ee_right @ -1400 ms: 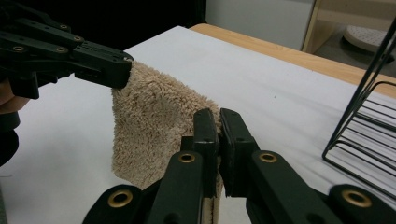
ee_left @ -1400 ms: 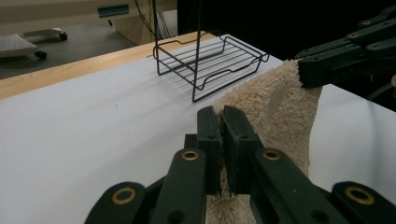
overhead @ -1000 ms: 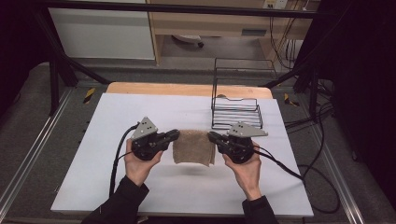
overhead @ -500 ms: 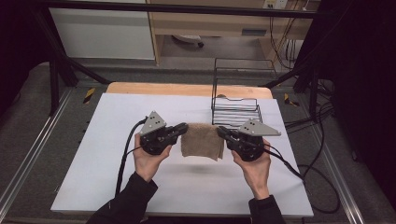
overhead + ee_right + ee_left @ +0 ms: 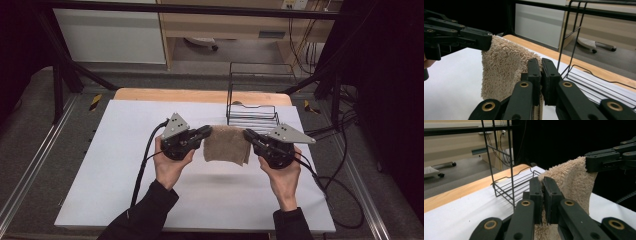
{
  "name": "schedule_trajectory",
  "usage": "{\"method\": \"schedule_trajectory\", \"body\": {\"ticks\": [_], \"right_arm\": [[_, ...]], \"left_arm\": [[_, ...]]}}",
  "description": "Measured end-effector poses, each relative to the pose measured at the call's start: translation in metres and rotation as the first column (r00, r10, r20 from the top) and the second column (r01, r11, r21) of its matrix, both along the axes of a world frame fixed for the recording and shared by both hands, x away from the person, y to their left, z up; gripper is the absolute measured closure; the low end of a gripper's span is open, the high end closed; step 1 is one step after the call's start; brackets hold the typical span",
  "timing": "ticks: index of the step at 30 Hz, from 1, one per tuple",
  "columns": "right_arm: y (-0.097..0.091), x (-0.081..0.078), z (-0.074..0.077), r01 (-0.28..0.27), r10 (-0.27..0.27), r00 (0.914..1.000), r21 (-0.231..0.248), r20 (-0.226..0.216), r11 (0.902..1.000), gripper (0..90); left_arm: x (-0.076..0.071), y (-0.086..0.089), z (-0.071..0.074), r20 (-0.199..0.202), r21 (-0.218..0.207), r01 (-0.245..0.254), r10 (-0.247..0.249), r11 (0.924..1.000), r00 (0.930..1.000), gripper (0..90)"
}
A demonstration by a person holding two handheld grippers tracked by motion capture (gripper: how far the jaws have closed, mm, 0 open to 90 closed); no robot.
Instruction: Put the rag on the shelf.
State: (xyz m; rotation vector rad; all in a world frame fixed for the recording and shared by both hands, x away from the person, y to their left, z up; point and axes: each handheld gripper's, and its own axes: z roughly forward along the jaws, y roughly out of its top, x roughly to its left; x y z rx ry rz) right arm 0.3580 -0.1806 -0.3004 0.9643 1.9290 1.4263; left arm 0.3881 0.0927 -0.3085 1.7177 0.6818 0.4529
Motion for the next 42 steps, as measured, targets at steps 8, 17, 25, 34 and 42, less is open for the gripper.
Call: {"method": "schedule_trajectory", "body": {"ticks": [8, 17, 25, 34, 42], "right_arm": [[-0.011, 0.005, 0.007, 0.029, -0.029, 0.9993, 0.005, 0.025, 0.9996, 86.3], [-0.023, 0.011, 0.017, 0.062, -0.063, 0.9964, 0.017, 0.057, 0.998, 86.3], [-0.034, 0.015, 0.03, 0.092, -0.096, 0.9906, 0.044, 0.098, 0.9948, 86.4], [-0.045, 0.02, 0.048, 0.128, -0.134, 0.9809, 0.05, 0.141, 0.9905, 86.4], [-0.053, 0.027, 0.062, 0.147, -0.156, 0.9713, 0.063, 0.18, 0.9872, 86.4]], "left_arm": [[0.009, -0.012, 0.008, 0.009, -0.02, 0.006, -0.006, 0.9998, 0.9999, 85.7], [0.02, -0.027, 0.022, 0.032, -0.028, 0.008, -0.008, 0.9996, 0.9995, 85.7], [0.029, -0.04, 0.039, 0.061, -0.048, 0.014, -0.011, 0.9988, 0.9981, 85.7], [0.038, -0.055, 0.053, 0.09, -0.069, 0.025, -0.019, 0.9973, 0.9957, 85.7], [0.048, -0.064, 0.069, 0.11, -0.088, 0.025, -0.015, 0.9958, 0.9938, 85.7]]}}
